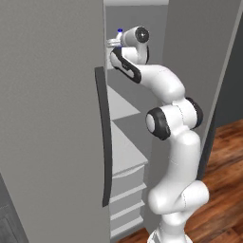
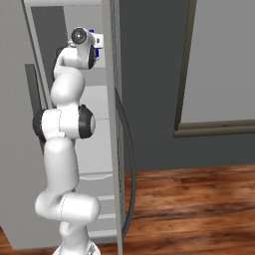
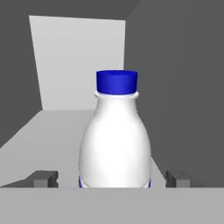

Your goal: Take the bottled waters from the counter and place them in the freezer to freeze. Close the freezer door after placing the bottles.

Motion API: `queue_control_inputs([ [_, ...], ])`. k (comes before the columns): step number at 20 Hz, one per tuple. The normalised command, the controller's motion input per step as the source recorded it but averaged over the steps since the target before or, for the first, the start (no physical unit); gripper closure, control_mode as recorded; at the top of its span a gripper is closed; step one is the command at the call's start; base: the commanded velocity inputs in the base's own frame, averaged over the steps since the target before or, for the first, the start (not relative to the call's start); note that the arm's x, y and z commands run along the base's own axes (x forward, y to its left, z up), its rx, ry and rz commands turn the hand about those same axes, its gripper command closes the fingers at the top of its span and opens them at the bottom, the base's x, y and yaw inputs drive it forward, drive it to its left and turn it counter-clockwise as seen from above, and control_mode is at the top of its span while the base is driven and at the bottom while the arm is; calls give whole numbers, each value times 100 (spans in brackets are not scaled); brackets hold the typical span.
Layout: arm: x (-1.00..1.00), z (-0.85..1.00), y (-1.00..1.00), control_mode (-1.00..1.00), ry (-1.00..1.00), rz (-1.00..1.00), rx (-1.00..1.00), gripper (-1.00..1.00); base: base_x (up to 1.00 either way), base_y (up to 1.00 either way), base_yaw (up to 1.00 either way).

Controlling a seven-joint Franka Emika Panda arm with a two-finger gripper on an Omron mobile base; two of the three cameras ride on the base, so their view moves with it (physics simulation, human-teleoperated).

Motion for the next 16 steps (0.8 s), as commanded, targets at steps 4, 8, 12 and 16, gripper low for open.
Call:
queue_control_inputs([
  [4,-76,12,0,-100,-4,0,0,-100,0,0,0],
  [8,-99,4,6,-100,-3,0,0,-100,0,0,0],
  [12,-100,0,9,-100,-1,-4,0,-100,0,0,0],
  [16,-100,0,1,-100,6,-8,0,-100,0,0,0],
])
